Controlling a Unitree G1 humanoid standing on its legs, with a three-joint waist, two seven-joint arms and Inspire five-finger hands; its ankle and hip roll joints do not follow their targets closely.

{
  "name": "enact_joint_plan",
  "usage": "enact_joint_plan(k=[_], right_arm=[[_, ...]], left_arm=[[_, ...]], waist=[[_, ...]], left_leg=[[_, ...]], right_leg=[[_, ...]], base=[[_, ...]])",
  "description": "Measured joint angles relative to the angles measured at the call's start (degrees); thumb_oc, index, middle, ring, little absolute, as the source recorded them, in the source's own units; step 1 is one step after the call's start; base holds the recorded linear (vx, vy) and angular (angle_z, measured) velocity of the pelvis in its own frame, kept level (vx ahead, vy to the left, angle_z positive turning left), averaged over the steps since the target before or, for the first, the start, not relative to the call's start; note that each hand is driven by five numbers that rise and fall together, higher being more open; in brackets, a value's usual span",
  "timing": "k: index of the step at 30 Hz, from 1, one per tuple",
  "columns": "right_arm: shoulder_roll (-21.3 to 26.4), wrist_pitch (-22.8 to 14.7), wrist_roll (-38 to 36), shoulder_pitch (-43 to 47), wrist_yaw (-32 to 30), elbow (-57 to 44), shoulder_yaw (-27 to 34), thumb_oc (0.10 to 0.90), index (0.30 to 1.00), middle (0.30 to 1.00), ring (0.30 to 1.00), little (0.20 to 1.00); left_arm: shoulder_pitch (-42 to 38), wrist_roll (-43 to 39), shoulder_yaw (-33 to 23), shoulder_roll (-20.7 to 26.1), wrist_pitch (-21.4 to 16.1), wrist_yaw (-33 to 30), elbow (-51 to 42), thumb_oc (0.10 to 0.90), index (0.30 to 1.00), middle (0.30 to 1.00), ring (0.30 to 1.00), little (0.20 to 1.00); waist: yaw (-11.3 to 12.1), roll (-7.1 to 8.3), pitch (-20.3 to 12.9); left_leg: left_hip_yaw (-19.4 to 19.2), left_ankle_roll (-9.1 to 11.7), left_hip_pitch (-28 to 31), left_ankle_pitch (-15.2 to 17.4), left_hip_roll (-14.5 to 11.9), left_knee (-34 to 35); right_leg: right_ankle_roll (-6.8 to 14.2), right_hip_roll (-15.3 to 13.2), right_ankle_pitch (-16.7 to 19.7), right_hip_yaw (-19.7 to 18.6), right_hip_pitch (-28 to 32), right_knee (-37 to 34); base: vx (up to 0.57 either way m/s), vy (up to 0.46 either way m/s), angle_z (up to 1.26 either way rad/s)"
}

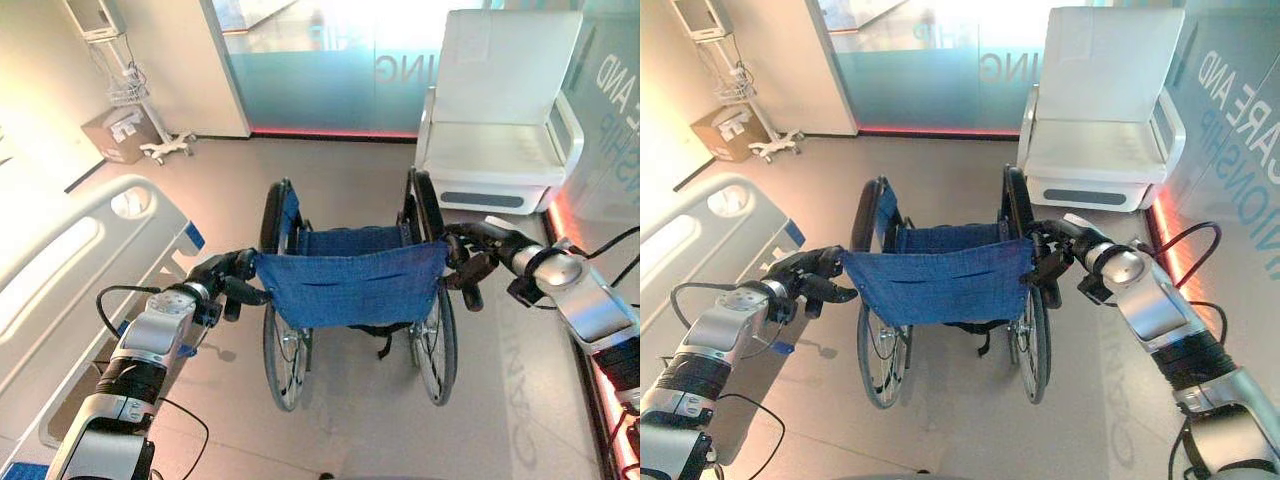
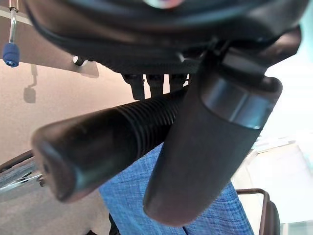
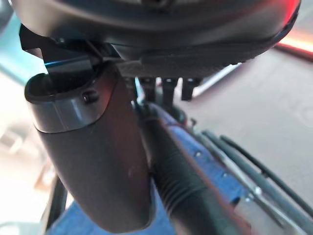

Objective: Push the wheelchair next to the bed

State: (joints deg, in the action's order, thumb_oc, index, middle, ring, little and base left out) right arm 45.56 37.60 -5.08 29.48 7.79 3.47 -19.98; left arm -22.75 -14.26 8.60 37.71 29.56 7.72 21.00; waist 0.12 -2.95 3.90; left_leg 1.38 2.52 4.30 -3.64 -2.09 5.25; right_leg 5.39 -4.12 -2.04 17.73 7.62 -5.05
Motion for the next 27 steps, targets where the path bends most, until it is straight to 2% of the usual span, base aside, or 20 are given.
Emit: enact_joint_plan(k=[2,5,11,16,27], right_arm=[[-2.8,0.2,-0.4,-1.5,-5.2,0.3,0.0,0.800,0.900,0.900,0.900,0.900],[-4.1,0.1,-0.4,-3.3,-10.5,-1.2,0.0,0.800,0.900,0.900,0.900,0.900],[-6.0,-1.0,-0.2,-7.3,-16.2,-3.7,1.7,0.800,0.900,0.900,0.900,0.900],[-6.3,-1.1,-2.8,-7.8,-15.9,-3.2,2.0,0.800,0.900,0.900,0.900,0.900],[-7.1,-0.6,-1.6,-2.1,-7.9,4.7,1.7,0.800,0.900,0.900,0.900,0.900]], left_arm=[[-0.1,-0.2,0.2,-0.2,0.0,-0.7,-0.1,0.800,0.900,0.900,0.900,0.900],[-0.1,-0.4,0.2,-0.4,0.0,-1.1,-0.3,0.800,0.900,0.900,0.900,0.900],[0.1,-0.5,0.1,-1.2,0.0,-2.3,-0.7,0.800,0.900,0.900,0.900,0.900],[0.4,-0.9,0.2,-1.2,-0.1,-2.9,-0.9,0.800,0.900,0.900,0.900,0.900],[0.1,-0.9,2.0,-1.2,-0.1,-5.5,-1.5,0.800,0.900,0.900,0.900,0.900]], waist=[[0.0,-0.04,0.0],[0.1,-0.32,0.2],[0.3,-0.73,0.4],[0.4,-0.71,0.4],[0.4,0.18,0.2]], left_leg=[[0.0,0.0,0.0,0.0,0.0,0.3],[0.0,0.0,-0.1,0.0,0.0,0.3],[-0.1,0.0,-0.1,0.0,0.1,0.3],[-0.1,0.0,-0.1,0.0,0.1,0.3],[-0.2,0.0,0.0,0.0,0.1,0.3]], right_leg=[[0.2,0.0,-0.2,0.0,0.0,0.0],[0.3,-0.1,-0.2,0.0,-0.1,0.0],[0.3,-0.1,-0.2,0.0,-0.1,0.0],[0.3,-0.1,-0.2,0.0,-0.1,0.0],[0.3,-0.1,-0.2,-0.1,0.0,0.0]], base=[[-0.01,0.048,0.00],[-0.01,0.037,0.01],[0.00,0.016,0.00],[0.00,0.000,0.00],[0.00,0.000,0.00]])
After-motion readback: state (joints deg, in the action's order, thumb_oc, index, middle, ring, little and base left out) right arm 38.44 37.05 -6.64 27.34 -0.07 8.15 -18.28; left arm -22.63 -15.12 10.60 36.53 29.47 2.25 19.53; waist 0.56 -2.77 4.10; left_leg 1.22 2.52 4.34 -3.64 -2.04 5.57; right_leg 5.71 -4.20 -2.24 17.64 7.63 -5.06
